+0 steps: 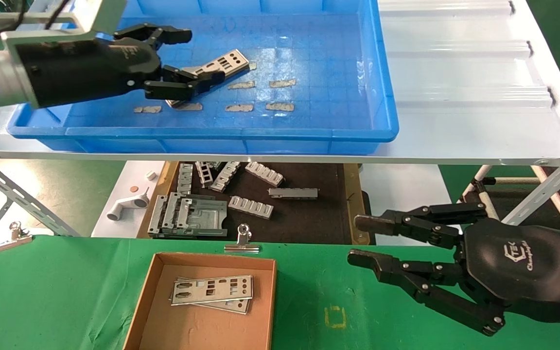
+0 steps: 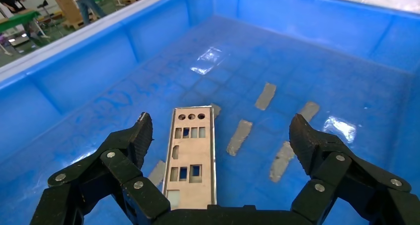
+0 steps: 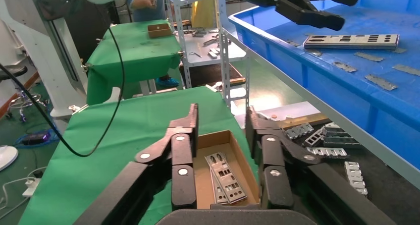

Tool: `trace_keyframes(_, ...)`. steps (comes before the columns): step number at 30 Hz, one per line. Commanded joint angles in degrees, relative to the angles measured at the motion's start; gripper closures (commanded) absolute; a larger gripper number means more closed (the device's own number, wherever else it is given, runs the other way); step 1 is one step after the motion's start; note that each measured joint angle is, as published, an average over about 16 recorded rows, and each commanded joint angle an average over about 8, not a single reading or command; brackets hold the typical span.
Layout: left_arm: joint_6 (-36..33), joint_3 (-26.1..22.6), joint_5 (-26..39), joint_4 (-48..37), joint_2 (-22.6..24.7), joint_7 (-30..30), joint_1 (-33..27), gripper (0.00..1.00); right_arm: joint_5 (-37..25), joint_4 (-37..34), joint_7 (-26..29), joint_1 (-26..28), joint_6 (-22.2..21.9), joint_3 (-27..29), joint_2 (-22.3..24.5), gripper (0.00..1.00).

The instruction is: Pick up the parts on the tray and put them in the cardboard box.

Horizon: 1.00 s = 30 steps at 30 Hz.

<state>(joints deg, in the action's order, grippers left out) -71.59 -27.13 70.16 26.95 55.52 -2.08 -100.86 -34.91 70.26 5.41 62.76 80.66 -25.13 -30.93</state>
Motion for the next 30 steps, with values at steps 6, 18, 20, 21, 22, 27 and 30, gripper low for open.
trace_keyframes(6,-0.84,-1.50,2.46,-9.86,3.13,-5.28,-4.59,0.00,0.00,0.00,0.00,0.00,0.00,0.00,0.00,1.00)
trace_keyframes(18,1.03,-1.77,3.20,-19.65,6.16,-11.11,-7.40,0.95,0.00,0.00,0.00,0.00,0.00,0.00,0.00,1.00)
trace_keyframes(20,1.18,-1.78,3.23,-20.64,6.57,-11.73,-7.72,1.00,0.00,0.00,0.00,0.00,0.00,0.00,0.00,1.00)
trace_keyframes(21,1.23,-1.79,3.25,-21.07,6.73,-12.04,-7.86,1.00,0.00,0.00,0.00,0.00,0.00,0.00,0.00,1.00)
trace_keyframes(22,1.28,-1.78,3.24,-21.46,6.86,-12.35,-7.99,1.00,0.00,0.00,0.00,0.00,0.00,0.00,0.00,1.00)
trace_keyframes(27,1.68,-1.66,3.11,-23.11,7.15,-13.81,-8.43,1.00,0.00,0.00,0.00,0.00,0.00,0.00,0.00,1.00)
trace_keyframes(30,2.04,-1.57,3.01,-23.88,7.19,-14.51,-8.59,1.00,0.00,0.00,0.00,0.00,0.00,0.00,0.00,1.00)
